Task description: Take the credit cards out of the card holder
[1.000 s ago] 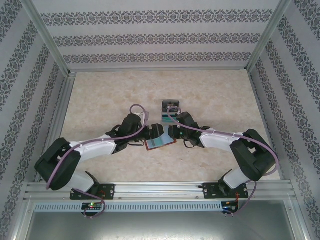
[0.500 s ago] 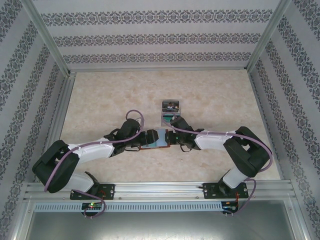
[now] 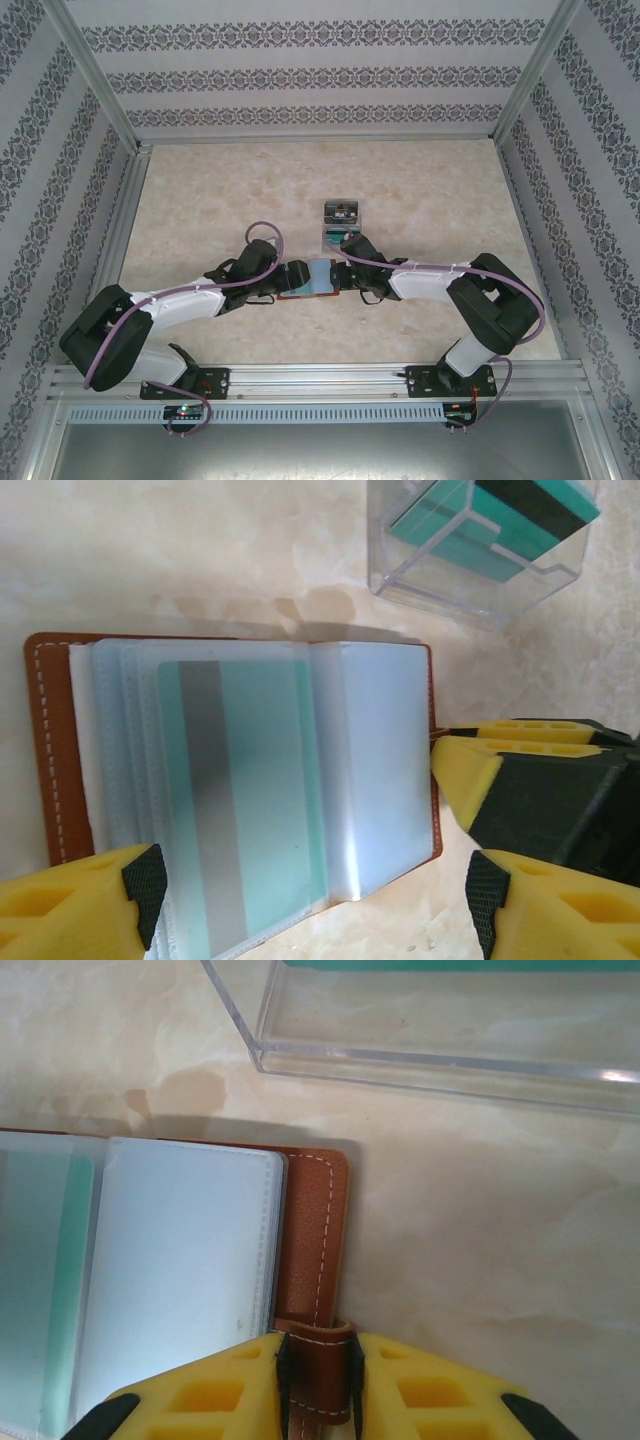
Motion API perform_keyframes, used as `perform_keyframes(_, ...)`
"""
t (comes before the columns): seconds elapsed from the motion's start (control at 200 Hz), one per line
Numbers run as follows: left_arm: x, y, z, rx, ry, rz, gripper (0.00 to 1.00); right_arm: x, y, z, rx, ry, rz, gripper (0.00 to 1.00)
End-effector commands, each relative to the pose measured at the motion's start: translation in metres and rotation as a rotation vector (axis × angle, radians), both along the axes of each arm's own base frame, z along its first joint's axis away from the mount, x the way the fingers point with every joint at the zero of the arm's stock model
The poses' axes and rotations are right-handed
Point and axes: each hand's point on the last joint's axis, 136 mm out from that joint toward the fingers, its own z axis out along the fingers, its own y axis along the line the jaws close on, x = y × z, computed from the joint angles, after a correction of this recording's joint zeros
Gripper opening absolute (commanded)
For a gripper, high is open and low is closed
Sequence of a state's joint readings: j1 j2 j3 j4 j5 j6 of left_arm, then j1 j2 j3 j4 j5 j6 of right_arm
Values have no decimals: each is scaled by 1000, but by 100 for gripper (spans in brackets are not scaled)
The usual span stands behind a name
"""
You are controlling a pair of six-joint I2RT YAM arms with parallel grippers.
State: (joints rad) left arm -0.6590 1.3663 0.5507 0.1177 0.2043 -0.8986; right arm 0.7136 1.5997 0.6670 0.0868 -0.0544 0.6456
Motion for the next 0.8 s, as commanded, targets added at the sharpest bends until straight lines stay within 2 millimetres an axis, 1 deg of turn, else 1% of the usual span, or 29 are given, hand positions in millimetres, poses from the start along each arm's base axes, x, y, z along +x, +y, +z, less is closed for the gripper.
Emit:
perform_keyframes(0.0,1,8,-7,33,21,22,80,-6,-3,-9,-16,27,-3,24)
perform_keyframes(0.18,1,3,-13,25,36,9,80,-6,-4,-8,-19,24,-3,24)
perform_keyframes(0.46,3,-11,-5,-36,16,-35,78,-6,-4,-10,-19,27,-2,24)
perform_keyframes(0.679,4,-13,3,-57,-4,-46,78,-6,-3,-11,-20,30,-3,24)
perform_keyframes(0.794,4,-18,6,-75,-10,-64,78,-6,-3,-12,-19,32,-1,24)
